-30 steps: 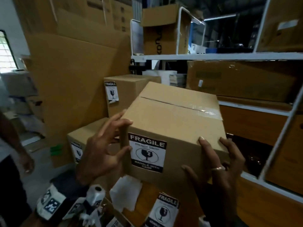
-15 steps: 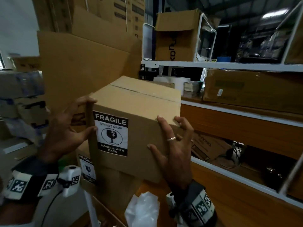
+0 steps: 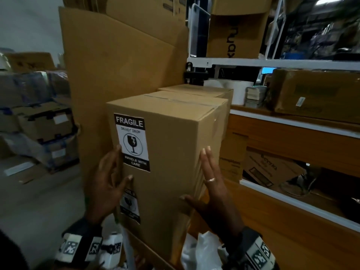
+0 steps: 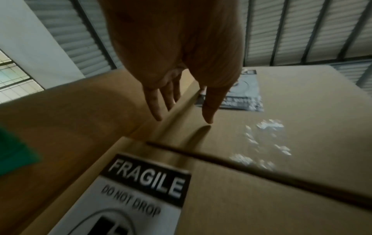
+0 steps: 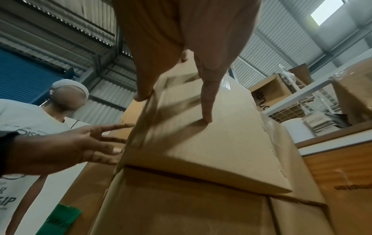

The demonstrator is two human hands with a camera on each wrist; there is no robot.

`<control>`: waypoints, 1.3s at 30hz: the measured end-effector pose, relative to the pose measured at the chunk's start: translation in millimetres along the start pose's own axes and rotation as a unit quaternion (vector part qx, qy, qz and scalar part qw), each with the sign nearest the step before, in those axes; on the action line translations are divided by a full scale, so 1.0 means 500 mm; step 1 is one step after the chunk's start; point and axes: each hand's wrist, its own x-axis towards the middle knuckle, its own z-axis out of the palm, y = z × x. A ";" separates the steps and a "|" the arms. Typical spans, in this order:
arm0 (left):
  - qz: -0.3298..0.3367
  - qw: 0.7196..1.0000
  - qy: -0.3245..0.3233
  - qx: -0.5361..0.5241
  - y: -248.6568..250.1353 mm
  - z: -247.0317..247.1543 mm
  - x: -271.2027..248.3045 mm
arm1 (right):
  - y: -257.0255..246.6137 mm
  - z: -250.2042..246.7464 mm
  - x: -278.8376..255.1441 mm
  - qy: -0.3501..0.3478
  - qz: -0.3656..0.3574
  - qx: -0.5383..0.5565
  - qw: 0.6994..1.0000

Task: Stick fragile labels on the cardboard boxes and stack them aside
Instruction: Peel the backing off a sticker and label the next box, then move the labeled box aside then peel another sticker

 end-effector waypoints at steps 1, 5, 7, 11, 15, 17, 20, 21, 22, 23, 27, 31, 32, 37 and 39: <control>-0.010 0.999 0.016 0.042 -0.015 0.006 -0.007 | -0.008 0.007 0.011 -0.017 -0.005 -0.004 1.000; -0.067 0.995 0.042 0.052 -0.056 0.026 -0.023 | -0.029 0.048 0.041 -0.026 0.014 0.014 0.999; -0.099 0.994 0.052 -0.002 -0.044 0.045 -0.041 | -0.030 0.059 0.040 -0.024 0.022 0.031 0.999; -0.138 0.988 0.045 -0.053 -0.004 0.083 -0.094 | -0.019 0.064 0.037 -0.045 0.036 0.051 0.997; -0.152 0.987 0.042 -0.036 0.054 0.130 -0.165 | 0.027 0.048 -0.003 -0.081 0.058 0.061 0.993; -0.110 0.992 0.049 -0.029 0.093 0.161 -0.210 | 0.061 0.032 -0.054 -0.085 0.097 0.059 0.990; -0.070 0.995 0.028 -0.069 0.164 0.211 -0.278 | 0.107 -0.017 -0.160 -0.070 0.171 0.078 0.980; -0.052 0.995 0.006 -0.083 0.186 0.231 -0.298 | 0.118 -0.040 -0.200 -0.057 0.189 0.079 0.977; -0.034 0.995 -0.022 -0.096 0.205 0.251 -0.318 | 0.124 -0.065 -0.242 -0.040 0.207 0.077 0.974; -0.016 0.993 -0.049 -0.109 0.222 0.272 -0.335 | 0.127 -0.091 -0.282 -0.021 0.231 0.079 0.970; -0.002 0.977 -0.159 -0.145 0.302 0.370 -0.401 | 0.138 -0.202 -0.440 0.064 0.333 0.090 0.936; -0.054 0.921 -0.356 -0.149 0.378 0.483 -0.471 | 0.135 -0.319 -0.596 0.138 0.407 0.084 0.899; -0.069 0.898 -0.408 -0.153 0.406 0.509 -0.484 | 0.131 -0.348 -0.632 0.160 0.422 0.084 0.889; -0.080 0.844 -0.508 -0.152 0.585 0.630 -0.568 | 0.108 -0.503 -0.820 0.238 0.464 0.063 0.851; -0.054 0.843 -0.510 -0.164 0.659 0.673 -0.606 | 0.104 -0.566 -0.893 0.271 0.471 0.050 0.838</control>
